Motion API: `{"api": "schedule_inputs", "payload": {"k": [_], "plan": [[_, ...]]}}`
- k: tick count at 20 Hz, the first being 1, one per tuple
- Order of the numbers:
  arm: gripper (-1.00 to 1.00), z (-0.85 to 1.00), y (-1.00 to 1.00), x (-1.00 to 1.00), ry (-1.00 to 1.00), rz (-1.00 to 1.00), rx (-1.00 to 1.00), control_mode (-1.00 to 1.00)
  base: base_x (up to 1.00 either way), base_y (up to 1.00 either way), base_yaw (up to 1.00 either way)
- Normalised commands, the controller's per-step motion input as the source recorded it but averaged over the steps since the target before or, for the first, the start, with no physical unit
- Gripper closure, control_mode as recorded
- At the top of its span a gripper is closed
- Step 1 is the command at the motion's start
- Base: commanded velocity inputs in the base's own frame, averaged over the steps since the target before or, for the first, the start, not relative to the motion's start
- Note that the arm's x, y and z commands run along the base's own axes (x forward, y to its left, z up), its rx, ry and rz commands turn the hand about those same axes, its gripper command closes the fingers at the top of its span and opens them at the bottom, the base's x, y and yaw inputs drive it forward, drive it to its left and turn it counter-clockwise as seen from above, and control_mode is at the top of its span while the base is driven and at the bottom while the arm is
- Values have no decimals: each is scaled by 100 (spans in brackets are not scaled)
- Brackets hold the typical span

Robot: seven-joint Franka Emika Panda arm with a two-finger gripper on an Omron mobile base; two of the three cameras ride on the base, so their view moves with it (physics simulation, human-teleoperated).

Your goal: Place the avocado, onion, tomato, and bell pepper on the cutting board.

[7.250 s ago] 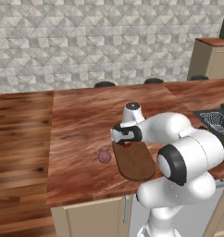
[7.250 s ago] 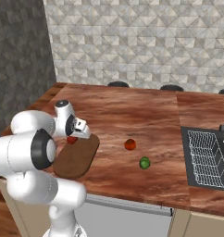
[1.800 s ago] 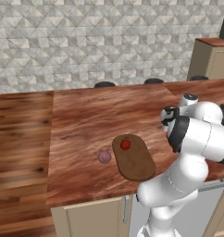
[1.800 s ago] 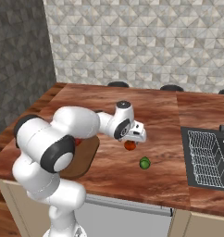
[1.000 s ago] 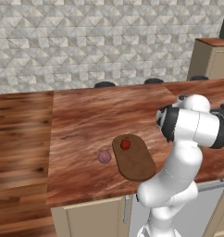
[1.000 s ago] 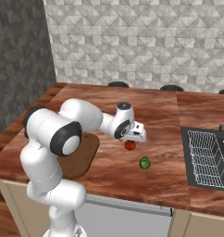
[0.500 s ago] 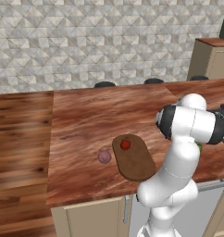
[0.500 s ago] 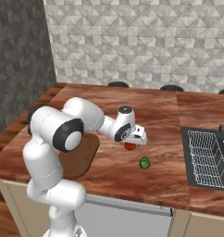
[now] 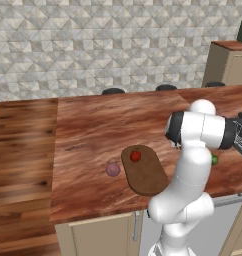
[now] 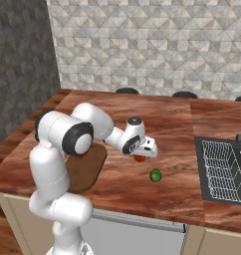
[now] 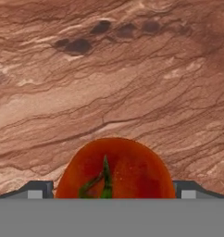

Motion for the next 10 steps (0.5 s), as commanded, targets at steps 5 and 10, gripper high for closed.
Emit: {"api": "schedule_inputs", "payload": {"k": [5, 10], "plan": [[100, -20, 0, 5, 0, 0, 0, -100, 0, 0, 0], [100, -1, 0, 1, 0, 0, 0, -100, 0, 0, 0]]}}
